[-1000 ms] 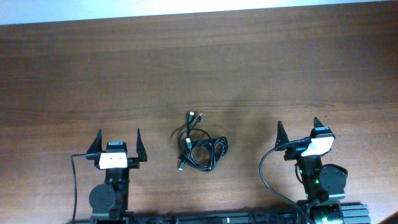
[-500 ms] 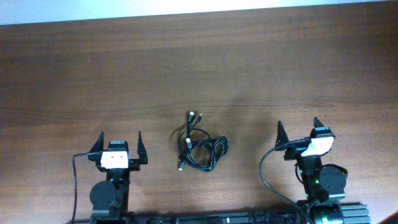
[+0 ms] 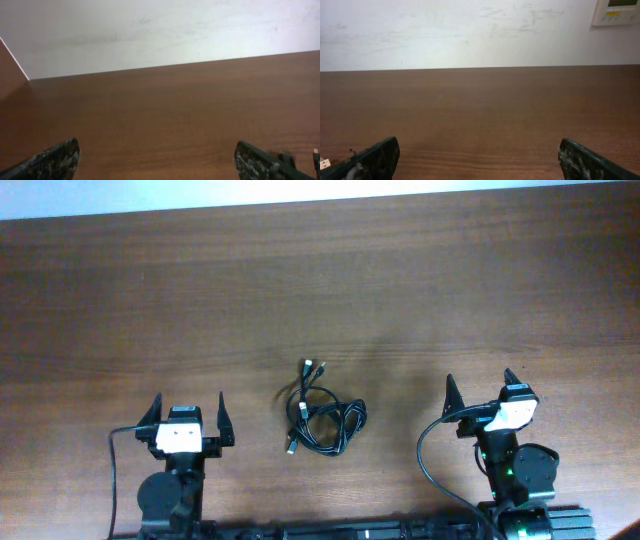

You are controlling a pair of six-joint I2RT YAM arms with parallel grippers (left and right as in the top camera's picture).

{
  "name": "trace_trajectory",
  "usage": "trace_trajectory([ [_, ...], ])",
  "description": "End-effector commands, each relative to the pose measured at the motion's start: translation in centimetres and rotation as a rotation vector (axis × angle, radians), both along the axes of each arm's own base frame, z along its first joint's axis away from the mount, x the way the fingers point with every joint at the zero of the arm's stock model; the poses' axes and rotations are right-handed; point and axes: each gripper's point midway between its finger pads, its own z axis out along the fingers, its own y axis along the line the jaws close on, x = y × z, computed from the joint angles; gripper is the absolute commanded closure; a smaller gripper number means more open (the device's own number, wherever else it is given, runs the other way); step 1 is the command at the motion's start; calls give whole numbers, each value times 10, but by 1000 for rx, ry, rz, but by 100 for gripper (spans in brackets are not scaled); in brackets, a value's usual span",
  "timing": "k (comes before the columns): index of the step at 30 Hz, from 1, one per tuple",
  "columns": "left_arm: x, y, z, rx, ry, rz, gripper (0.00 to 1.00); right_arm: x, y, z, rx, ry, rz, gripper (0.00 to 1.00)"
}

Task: Untangle cables
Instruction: 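Move the left gripper over the black cable bundle and lower onto it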

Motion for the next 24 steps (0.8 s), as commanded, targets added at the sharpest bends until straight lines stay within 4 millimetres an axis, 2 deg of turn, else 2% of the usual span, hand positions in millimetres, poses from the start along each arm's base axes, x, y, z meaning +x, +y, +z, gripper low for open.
trace_trajectory([
  [1, 3, 3, 17, -7, 17, 20, 1, 0, -1, -2, 4, 1, -5, 2],
  [9, 23, 0, 29, -1, 132, 8, 1, 0, -1, -2, 4, 1, -5, 1],
  [15, 44, -22, 31, -24, 232, -111, 1, 0, -1, -2, 4, 1, -5, 1],
  [18, 56, -41, 26, -52, 364, -207, 1, 0, -1, -2, 4, 1, -5, 1],
  [22, 69, -66, 29, -78, 513, -350, 1, 0, -1, -2, 4, 1, -5, 1],
  [24, 74, -69, 27, -96, 611, -361, 1, 0, -1, -2, 4, 1, -5, 1],
])
